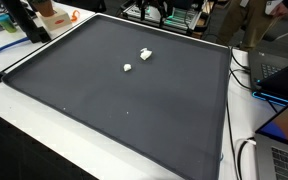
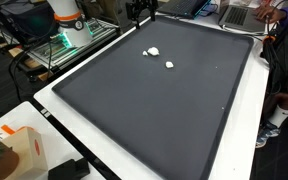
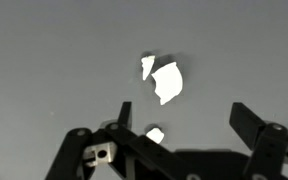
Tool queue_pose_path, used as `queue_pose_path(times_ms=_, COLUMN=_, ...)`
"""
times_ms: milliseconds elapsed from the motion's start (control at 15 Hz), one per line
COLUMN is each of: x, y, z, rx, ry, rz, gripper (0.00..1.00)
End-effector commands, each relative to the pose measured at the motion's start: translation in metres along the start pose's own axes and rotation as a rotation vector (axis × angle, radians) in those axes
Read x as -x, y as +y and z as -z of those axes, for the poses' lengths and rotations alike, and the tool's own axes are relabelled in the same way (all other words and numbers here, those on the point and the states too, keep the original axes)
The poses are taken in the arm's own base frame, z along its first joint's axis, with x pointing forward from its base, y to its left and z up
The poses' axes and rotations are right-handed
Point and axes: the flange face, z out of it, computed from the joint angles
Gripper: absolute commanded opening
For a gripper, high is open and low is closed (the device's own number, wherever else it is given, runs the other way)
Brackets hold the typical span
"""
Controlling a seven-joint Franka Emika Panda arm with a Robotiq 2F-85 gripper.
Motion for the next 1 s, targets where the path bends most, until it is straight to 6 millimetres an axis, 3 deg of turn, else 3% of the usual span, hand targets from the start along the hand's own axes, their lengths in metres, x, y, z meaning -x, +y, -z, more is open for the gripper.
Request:
queue_pose_path(times_ms=0, x=-0.004, y=-0.001, z=-0.02, rx=-0.014, ry=0.027, rz=0.015, gripper=1.0)
queue_pose_path(times_ms=267, x=0.002, y=0.0, z=-0.031, rx=0.037, ry=0.005, rz=0.07, gripper=1.0)
queue_pose_path(times_ms=733, x=0.019, y=-0.016, z=-0.038, rx=0.054, ry=-0.06, rz=0.07, gripper=1.0)
queue_pose_path(times_ms=933, x=0.015, y=-0.015, z=-0.035, rx=0.058, ry=-0.016, rz=0.038, gripper=1.0)
